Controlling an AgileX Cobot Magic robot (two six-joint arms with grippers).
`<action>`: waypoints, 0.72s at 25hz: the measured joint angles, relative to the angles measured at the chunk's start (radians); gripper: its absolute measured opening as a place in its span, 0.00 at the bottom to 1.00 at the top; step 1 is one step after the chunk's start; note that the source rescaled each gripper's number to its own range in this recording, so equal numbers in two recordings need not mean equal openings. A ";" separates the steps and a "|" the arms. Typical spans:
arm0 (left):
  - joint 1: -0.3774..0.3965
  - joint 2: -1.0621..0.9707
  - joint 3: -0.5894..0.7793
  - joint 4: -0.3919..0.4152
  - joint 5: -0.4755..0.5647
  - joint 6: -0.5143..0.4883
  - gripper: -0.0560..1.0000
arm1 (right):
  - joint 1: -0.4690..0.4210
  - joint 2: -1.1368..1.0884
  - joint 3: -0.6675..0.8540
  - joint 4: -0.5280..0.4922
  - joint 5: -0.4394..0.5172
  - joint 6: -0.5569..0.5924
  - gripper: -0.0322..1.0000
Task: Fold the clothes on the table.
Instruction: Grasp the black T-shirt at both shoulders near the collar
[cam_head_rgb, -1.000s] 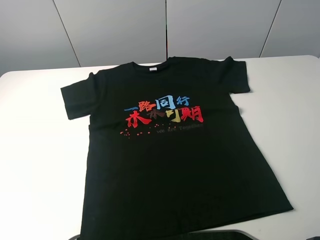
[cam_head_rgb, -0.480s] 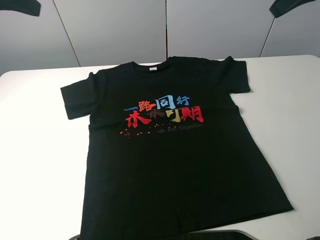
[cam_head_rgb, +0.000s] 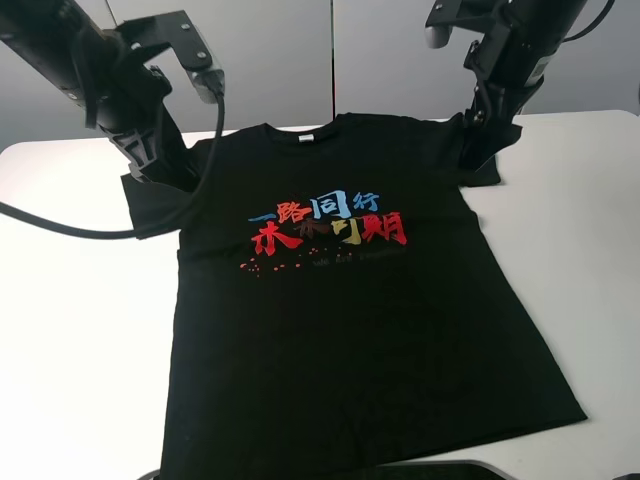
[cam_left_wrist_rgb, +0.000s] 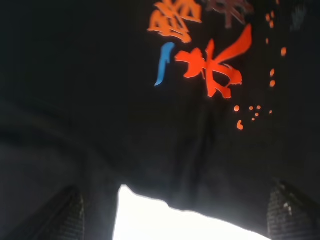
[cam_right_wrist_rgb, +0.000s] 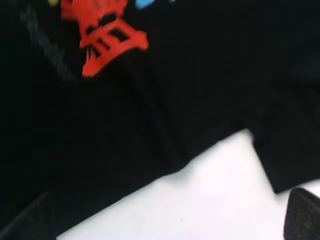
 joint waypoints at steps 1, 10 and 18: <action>-0.017 0.022 0.000 0.027 -0.017 -0.005 0.98 | 0.002 0.024 0.000 -0.012 0.000 0.000 0.98; -0.036 0.222 0.000 0.102 -0.048 -0.056 0.98 | 0.004 0.150 0.116 -0.212 -0.095 -0.003 0.98; -0.038 0.315 0.000 0.138 -0.048 -0.056 0.98 | 0.004 0.157 0.165 -0.282 -0.229 -0.070 0.98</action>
